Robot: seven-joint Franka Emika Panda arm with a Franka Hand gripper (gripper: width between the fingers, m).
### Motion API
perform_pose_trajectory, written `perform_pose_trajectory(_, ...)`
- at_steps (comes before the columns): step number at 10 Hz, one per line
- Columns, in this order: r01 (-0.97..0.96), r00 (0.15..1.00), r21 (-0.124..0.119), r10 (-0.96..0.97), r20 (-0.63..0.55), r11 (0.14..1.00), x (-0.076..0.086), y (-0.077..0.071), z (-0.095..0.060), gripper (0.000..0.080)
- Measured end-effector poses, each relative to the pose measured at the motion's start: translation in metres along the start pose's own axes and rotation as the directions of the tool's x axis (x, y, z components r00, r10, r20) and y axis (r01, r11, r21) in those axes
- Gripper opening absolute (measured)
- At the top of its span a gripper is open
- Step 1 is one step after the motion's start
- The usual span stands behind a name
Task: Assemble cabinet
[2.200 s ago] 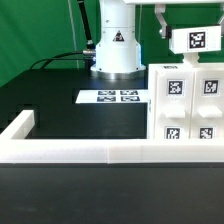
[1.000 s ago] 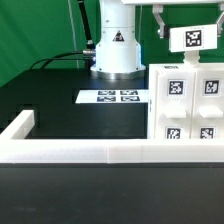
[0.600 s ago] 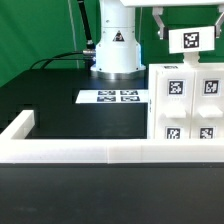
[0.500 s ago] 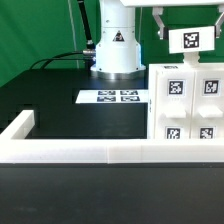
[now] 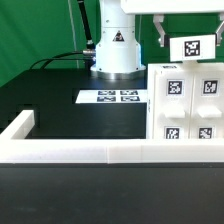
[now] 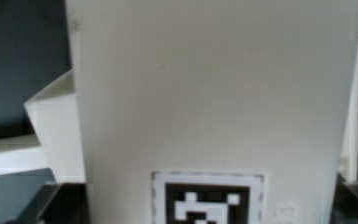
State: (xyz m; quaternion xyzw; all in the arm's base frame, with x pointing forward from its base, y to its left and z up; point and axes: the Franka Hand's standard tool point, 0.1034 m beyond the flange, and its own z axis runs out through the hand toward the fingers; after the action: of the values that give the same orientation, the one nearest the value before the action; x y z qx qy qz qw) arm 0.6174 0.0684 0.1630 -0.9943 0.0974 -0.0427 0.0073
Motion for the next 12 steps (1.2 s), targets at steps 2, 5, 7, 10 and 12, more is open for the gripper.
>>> perform_pose_trajectory(2, 0.001, 1.0, 0.005, -0.001, -0.027, 1.0, 0.0043, -0.0006, 0.0002, 0.056)
perform_pose_trajectory(5, 0.003, 0.999, 0.007, -0.002, -0.042, 1.0, 0.0068, -0.0017, -0.0008, 0.056)
perform_pose_trajectory(7, 0.002, 0.999, 0.007, -0.002, -0.042, 1.0, 0.0069, -0.0016, -0.0008, 0.056)
perform_pose_trajectory(10, -0.005, 0.999, 0.008, 0.006, -0.041, 1.0, 0.0069, -0.0016, -0.0008, 0.056)
perform_pose_trajectory(12, -0.025, 0.999, 0.009, 0.026, -0.041, 1.0, 0.0069, -0.0016, -0.0008, 0.056)
